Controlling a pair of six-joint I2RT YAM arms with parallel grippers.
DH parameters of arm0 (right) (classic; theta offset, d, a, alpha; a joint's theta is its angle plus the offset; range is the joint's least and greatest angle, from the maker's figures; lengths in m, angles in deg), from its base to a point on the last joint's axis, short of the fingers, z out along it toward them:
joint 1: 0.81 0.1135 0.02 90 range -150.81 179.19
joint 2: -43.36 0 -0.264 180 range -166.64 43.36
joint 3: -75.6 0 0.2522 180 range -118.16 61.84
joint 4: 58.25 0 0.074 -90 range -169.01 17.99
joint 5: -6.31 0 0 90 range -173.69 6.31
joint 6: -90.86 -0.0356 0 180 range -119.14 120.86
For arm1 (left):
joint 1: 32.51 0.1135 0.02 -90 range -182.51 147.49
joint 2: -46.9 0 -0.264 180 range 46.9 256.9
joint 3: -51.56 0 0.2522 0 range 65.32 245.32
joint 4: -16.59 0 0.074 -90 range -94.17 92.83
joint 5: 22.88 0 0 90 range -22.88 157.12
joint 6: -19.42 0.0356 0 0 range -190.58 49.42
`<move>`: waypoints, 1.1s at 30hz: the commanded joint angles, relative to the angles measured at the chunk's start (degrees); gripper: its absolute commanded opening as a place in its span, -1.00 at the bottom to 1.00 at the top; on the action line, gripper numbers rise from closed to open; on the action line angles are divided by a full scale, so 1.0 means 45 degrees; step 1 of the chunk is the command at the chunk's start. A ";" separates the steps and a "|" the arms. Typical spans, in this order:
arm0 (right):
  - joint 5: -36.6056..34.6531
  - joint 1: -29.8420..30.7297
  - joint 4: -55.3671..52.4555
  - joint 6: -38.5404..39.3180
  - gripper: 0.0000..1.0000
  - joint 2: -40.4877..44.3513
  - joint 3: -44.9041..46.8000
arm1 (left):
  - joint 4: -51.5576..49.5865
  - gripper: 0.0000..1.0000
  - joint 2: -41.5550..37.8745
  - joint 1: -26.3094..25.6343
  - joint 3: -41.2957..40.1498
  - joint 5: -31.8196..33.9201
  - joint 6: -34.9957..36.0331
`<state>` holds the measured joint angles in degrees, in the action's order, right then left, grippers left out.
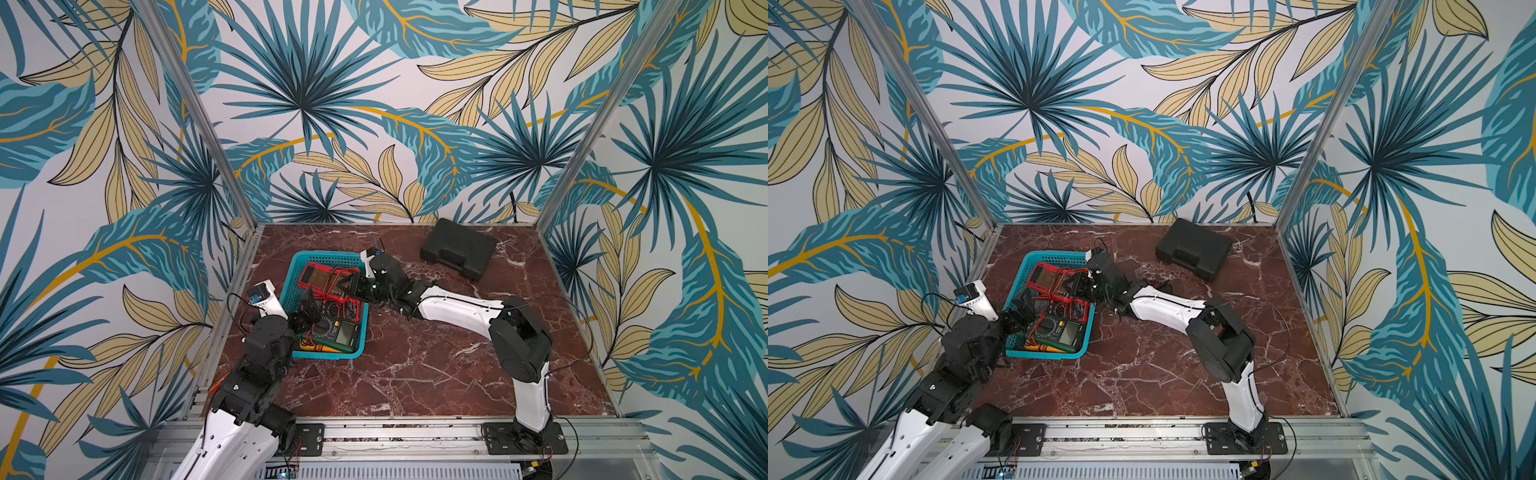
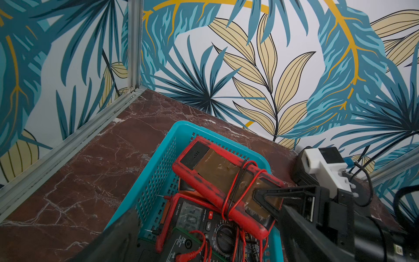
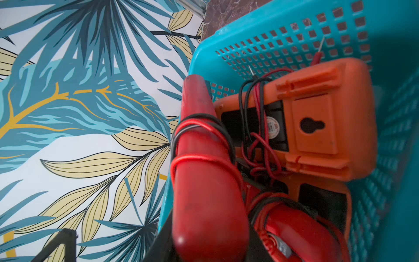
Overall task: Put the multimeter into the basket
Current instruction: Adjust the multimeter in the basket.
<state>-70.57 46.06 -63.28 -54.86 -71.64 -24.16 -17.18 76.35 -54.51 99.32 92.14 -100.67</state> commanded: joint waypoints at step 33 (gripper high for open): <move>0.6734 -0.2917 -0.3192 0.1762 -0.86 -0.3587 -0.4387 | -0.0145 1.00 -0.0159 0.0089 -0.0074 -0.0090 0.0004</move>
<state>-41.69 33.25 -76.44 -48.15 -85.89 -44.07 -17.60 76.13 -54.51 99.32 91.72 -100.69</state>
